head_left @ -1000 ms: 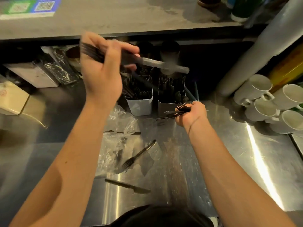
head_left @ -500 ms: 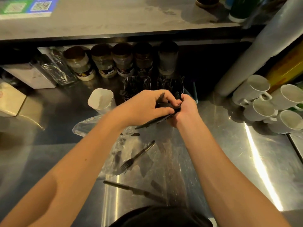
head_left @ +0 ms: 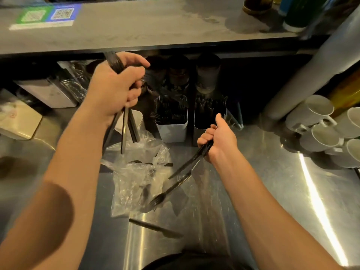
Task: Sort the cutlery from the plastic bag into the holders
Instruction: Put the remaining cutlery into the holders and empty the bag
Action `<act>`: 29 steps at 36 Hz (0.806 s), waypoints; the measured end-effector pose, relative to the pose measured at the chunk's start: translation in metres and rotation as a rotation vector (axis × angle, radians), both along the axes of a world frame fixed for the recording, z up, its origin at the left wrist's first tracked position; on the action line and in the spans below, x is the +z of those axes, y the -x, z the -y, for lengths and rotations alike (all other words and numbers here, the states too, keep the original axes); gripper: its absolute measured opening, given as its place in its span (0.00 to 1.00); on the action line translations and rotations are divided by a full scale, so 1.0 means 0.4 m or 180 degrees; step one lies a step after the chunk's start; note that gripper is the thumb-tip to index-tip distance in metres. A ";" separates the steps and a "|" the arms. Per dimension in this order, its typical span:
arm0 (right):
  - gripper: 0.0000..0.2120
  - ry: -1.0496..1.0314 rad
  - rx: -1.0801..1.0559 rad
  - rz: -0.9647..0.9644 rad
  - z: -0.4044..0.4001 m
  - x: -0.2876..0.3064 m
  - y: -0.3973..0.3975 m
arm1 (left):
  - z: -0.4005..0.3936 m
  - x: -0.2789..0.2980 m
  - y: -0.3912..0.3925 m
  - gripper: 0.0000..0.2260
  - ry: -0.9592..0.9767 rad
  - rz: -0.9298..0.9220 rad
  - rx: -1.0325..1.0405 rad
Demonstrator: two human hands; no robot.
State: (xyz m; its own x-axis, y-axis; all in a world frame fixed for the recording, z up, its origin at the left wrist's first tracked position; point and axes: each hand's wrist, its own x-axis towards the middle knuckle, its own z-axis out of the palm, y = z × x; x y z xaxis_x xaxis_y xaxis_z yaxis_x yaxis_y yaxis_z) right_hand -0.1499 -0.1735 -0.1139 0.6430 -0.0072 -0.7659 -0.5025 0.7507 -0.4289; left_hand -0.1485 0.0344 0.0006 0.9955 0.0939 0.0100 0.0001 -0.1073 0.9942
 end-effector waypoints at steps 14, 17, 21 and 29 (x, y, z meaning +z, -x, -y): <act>0.14 0.0134 0.0267 0.0251 -0.005 0.010 0.000 | -0.005 -0.070 -0.109 0.07 -0.0626 -0.0555 0.0240; 0.14 0.0087 0.0296 0.0264 -0.008 0.007 -0.001 | -0.009 -0.068 -0.126 0.07 -0.0727 -0.0542 0.0329; 0.13 0.0078 0.0342 0.0242 -0.012 0.003 -0.001 | -0.021 -0.057 -0.153 0.08 -0.0740 -0.0458 0.0495; 0.12 0.0094 0.0386 0.0180 -0.020 -0.007 -0.003 | 0.017 -0.129 -0.219 0.07 -0.1931 -0.0253 0.0102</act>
